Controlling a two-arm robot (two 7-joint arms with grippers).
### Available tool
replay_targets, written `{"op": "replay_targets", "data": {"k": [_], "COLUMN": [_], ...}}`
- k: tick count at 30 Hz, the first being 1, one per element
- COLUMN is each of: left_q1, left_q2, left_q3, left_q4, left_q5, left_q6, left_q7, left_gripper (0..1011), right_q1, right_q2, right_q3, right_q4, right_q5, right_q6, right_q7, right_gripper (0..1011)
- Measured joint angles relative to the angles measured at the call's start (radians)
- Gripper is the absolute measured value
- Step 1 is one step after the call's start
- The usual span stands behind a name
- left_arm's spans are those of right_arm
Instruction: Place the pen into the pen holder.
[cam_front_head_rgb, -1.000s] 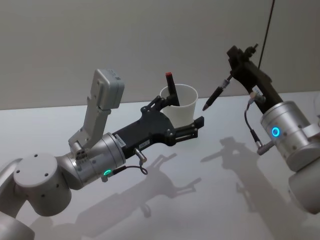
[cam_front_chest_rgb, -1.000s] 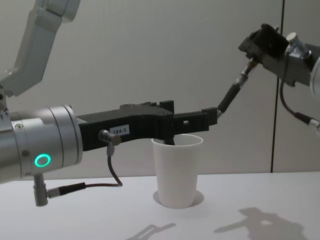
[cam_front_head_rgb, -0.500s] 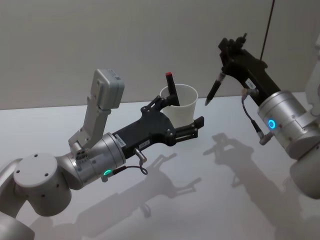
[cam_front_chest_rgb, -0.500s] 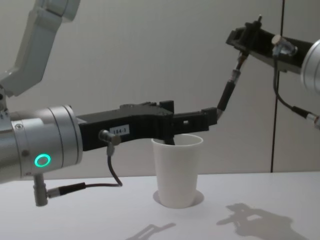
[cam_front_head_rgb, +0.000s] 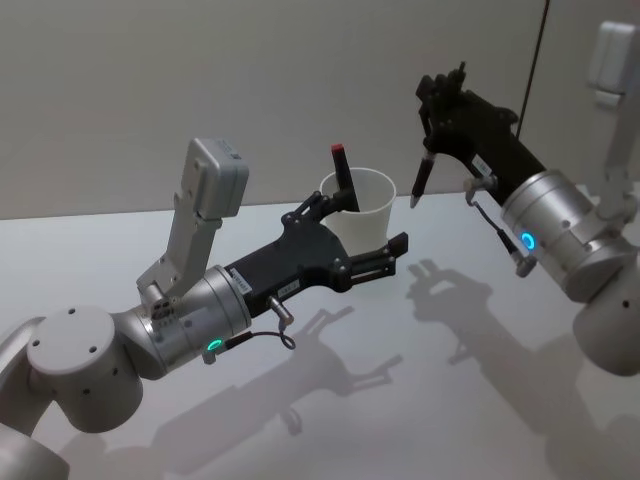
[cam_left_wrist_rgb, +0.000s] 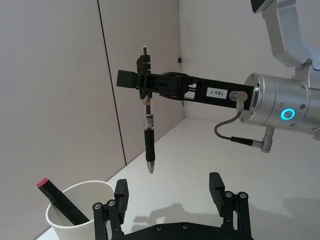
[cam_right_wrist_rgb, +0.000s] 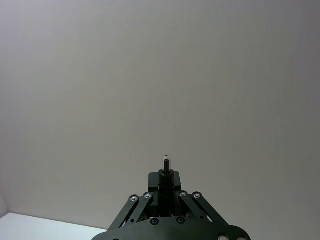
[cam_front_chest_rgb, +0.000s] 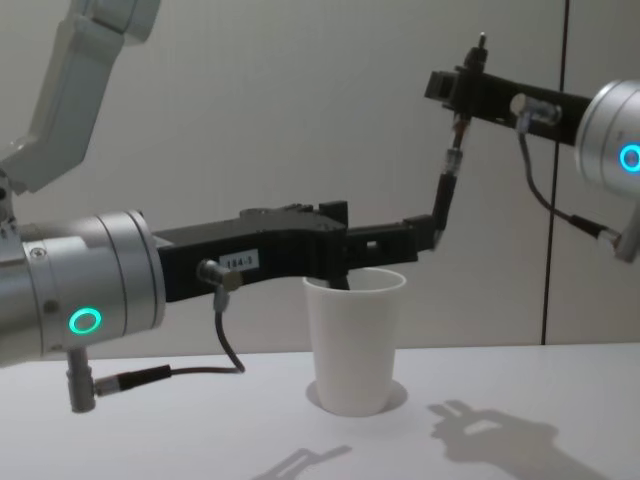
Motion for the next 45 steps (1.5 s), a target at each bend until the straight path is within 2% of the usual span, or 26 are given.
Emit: {"op": "replay_targets", "data": {"k": [9, 10, 20, 31, 45], "left_q1": [0.000, 0.000, 0.000, 0.000, 0.000], "left_q2": [0.000, 0.000, 0.000, 0.000, 0.000], "left_q3": [0.000, 0.000, 0.000, 0.000, 0.000], "left_q4": [0.000, 0.000, 0.000, 0.000, 0.000], "left_q5": [0.000, 0.000, 0.000, 0.000, 0.000], "left_q6": [0.000, 0.000, 0.000, 0.000, 0.000], "left_q7": [0.000, 0.000, 0.000, 0.000, 0.000], "left_gripper": [1001, 1001, 1001, 1001, 1001], "right_q1": [0.028, 0.036, 0.063, 0.092, 0.135], "right_q2": [-0.007, -0.009, -0.018, -0.030, -0.057], "right_q3": [-0.008, -0.010, -0.015, -0.020, -0.030], "right_q4": [0.039, 0.049, 0.093, 0.150, 0.246], "right_q5": [-0.069, -0.088, -0.150, -0.196, -0.226], "right_q6": [-0.027, -0.038, -0.078, -0.115, -0.160], "right_q7": [0.025, 0.030, 0.042, 0.055, 0.071], "right_gripper": [126, 126, 126, 126, 126]}}
